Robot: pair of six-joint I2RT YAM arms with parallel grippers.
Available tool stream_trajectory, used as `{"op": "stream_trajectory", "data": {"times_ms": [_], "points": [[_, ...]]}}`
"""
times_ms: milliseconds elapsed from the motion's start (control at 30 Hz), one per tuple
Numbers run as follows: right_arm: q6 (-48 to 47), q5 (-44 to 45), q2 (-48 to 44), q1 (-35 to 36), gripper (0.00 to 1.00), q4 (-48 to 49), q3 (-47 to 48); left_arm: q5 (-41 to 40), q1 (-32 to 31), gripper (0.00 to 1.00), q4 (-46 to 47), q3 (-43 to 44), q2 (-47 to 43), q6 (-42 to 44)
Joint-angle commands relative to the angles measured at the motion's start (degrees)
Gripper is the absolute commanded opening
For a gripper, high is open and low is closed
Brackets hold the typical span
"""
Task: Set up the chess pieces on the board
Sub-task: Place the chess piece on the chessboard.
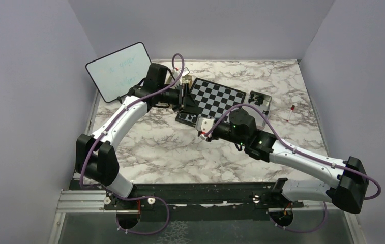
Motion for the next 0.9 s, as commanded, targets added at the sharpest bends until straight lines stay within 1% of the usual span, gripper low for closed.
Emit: {"op": "stream_trajectory", "data": {"times_ms": [0,300,467,600,700,867], "points": [[-0.5,1.4,-1.0,0.5,0.09,1.4,-0.1,2.6,0.0,0.26,0.6,-0.8,0.2,0.5],[0.4,1.9,-0.9,0.5,0.09,-0.1,0.0,1.4,0.0,0.28,-0.7,-1.2,-1.1,1.8],[0.2,2.6,-0.7,0.5,0.09,-1.3,0.6,0.2,0.0,0.26,-2.2,-1.3,-1.7,2.9],[0.2,2.8,-0.6,0.5,0.09,-1.9,0.8,0.3,0.0,0.17,-2.6,-0.9,-2.0,3.5],[0.6,3.0,-0.6,0.5,0.10,-1.9,0.4,0.4,0.0,0.08,-2.8,-0.6,-2.2,3.9],[2.4,3.4,-0.8,0.5,0.19,-2.5,-0.2,-0.1,0.0,0.02,-2.7,-0.9,-2.2,4.7]]}}
